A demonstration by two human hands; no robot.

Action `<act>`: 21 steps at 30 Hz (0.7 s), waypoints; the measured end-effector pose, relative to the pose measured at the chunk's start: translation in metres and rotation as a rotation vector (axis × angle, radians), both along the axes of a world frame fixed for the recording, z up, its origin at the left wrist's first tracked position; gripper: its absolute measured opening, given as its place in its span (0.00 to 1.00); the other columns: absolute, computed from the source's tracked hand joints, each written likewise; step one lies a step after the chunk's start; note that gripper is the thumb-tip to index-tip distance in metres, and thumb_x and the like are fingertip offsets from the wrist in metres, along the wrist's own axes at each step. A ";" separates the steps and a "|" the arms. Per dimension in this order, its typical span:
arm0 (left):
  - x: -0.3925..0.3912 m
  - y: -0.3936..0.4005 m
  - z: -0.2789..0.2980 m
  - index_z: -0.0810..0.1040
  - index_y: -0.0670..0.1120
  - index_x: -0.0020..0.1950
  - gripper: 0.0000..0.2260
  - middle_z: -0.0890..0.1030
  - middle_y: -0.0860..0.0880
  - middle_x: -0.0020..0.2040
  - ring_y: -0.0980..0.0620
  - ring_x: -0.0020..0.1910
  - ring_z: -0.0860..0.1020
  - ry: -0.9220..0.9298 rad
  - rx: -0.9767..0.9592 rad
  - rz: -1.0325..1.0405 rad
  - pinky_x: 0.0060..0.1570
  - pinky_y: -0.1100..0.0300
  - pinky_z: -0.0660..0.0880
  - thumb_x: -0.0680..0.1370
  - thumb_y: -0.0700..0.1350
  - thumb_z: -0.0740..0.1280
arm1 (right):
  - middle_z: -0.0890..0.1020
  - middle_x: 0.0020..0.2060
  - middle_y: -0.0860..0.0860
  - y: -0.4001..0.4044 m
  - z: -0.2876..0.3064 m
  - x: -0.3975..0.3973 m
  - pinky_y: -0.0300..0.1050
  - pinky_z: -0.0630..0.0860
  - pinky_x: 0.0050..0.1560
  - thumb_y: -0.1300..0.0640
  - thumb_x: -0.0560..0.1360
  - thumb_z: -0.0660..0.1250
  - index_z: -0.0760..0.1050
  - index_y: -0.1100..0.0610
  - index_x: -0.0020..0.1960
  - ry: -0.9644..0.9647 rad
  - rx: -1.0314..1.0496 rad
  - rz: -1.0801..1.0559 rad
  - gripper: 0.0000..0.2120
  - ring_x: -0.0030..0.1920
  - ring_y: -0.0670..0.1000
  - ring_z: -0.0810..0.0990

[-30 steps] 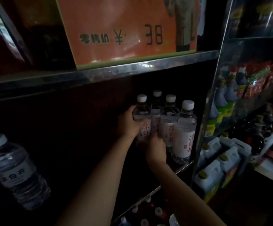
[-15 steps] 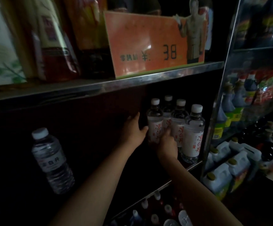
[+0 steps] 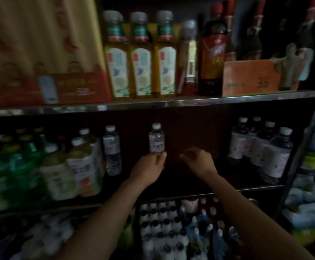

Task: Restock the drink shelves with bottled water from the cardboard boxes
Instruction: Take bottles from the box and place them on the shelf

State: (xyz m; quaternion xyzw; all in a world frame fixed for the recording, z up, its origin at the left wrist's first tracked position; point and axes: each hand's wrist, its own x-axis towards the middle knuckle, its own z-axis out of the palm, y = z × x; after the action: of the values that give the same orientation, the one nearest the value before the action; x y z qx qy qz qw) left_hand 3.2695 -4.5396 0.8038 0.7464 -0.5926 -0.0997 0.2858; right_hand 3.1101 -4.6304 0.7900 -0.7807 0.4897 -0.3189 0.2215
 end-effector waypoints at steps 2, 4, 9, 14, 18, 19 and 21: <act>0.023 0.047 0.002 0.75 0.46 0.62 0.23 0.79 0.44 0.58 0.44 0.56 0.77 -0.025 0.020 0.072 0.56 0.55 0.72 0.82 0.58 0.47 | 0.83 0.53 0.52 0.033 0.004 0.018 0.42 0.74 0.49 0.46 0.76 0.67 0.79 0.54 0.57 0.004 0.013 0.085 0.16 0.54 0.53 0.81; 0.045 0.095 0.002 0.76 0.45 0.60 0.26 0.80 0.44 0.54 0.44 0.53 0.77 -0.029 0.044 0.152 0.54 0.52 0.74 0.82 0.59 0.46 | 0.83 0.53 0.53 0.070 0.008 0.035 0.40 0.71 0.44 0.45 0.76 0.65 0.78 0.54 0.59 0.029 0.038 0.180 0.17 0.54 0.54 0.81; 0.089 0.219 -0.009 0.77 0.46 0.55 0.27 0.80 0.47 0.45 0.47 0.44 0.79 0.003 0.117 0.333 0.39 0.57 0.73 0.81 0.61 0.44 | 0.83 0.52 0.57 0.170 0.014 0.089 0.43 0.74 0.44 0.42 0.78 0.61 0.78 0.59 0.59 0.085 0.011 0.397 0.22 0.52 0.55 0.81; 0.122 0.348 -0.022 0.77 0.46 0.53 0.29 0.81 0.45 0.48 0.45 0.46 0.79 0.095 0.156 0.568 0.51 0.48 0.76 0.80 0.63 0.44 | 0.82 0.55 0.56 0.277 0.014 0.152 0.42 0.72 0.48 0.43 0.79 0.60 0.77 0.59 0.61 0.081 0.013 0.611 0.22 0.56 0.56 0.79; 0.139 0.447 -0.035 0.76 0.46 0.51 0.29 0.80 0.40 0.55 0.40 0.55 0.78 0.115 0.077 0.719 0.58 0.47 0.73 0.79 0.65 0.44 | 0.80 0.38 0.59 0.365 0.006 0.196 0.45 0.74 0.38 0.42 0.80 0.58 0.79 0.62 0.54 0.122 0.046 0.841 0.24 0.39 0.56 0.79; 0.142 0.472 -0.040 0.77 0.44 0.57 0.29 0.78 0.39 0.59 0.39 0.59 0.76 0.113 0.078 0.767 0.60 0.48 0.71 0.80 0.63 0.44 | 0.79 0.35 0.58 0.387 0.002 0.207 0.44 0.72 0.36 0.42 0.80 0.58 0.80 0.60 0.52 0.129 0.053 0.875 0.22 0.36 0.56 0.78; 0.147 0.521 -0.053 0.77 0.43 0.60 0.34 0.78 0.39 0.61 0.39 0.61 0.75 0.133 0.059 0.852 0.62 0.49 0.70 0.78 0.66 0.42 | 0.81 0.38 0.58 0.428 -0.010 0.228 0.46 0.73 0.38 0.42 0.80 0.57 0.80 0.60 0.53 0.142 0.051 0.937 0.22 0.40 0.56 0.80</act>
State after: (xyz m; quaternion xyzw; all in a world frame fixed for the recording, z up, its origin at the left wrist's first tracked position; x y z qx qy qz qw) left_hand 3.4170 -4.0187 0.7508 0.9243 -0.2085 -0.0373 0.3175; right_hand 3.3376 -4.2027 0.7804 -0.9317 0.1062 -0.1184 0.3265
